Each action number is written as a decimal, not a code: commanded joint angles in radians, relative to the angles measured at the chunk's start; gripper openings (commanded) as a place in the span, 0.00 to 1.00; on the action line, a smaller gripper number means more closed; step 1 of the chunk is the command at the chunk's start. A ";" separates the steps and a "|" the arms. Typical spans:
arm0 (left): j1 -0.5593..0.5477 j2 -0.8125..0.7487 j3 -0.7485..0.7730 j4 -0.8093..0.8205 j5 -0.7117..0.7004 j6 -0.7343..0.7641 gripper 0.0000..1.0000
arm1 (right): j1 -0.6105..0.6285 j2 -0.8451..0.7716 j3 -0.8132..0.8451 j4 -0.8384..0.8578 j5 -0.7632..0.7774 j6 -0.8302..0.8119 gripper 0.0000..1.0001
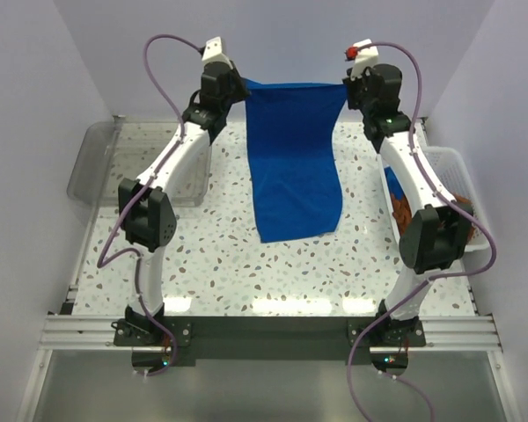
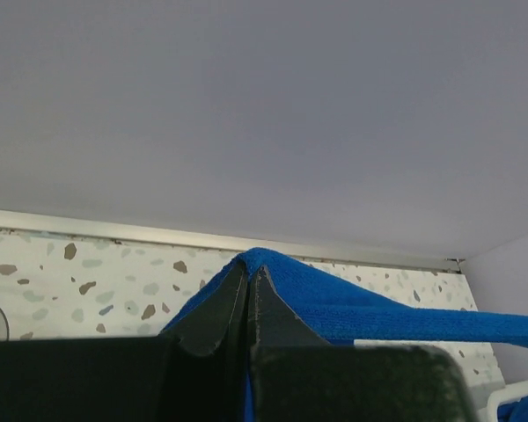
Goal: Fold and stack the towels
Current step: Flatten out the crumpled towel
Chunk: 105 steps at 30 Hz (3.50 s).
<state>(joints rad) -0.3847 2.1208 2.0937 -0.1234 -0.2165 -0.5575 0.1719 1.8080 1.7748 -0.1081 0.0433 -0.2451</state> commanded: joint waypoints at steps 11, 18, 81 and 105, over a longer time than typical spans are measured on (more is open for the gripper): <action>0.026 -0.200 -0.389 0.175 0.150 -0.067 0.00 | -0.015 -0.056 -0.186 0.009 0.026 0.066 0.00; 0.024 -0.233 -0.416 0.143 0.181 -0.025 0.00 | -0.020 -0.055 -0.155 -0.083 0.018 0.108 0.00; -0.388 -0.495 -1.334 -0.143 0.072 -0.153 0.00 | 0.081 -0.237 -0.933 -0.096 -0.146 0.782 0.00; -0.388 -0.533 -1.341 -0.147 0.074 -0.139 0.00 | 0.214 -0.251 -0.742 -0.245 -0.040 0.788 0.47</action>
<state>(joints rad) -0.7704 1.5902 0.7872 -0.1745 -0.1249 -0.7139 0.4595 1.6135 1.0832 -0.4885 0.0818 0.4374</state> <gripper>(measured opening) 0.015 0.476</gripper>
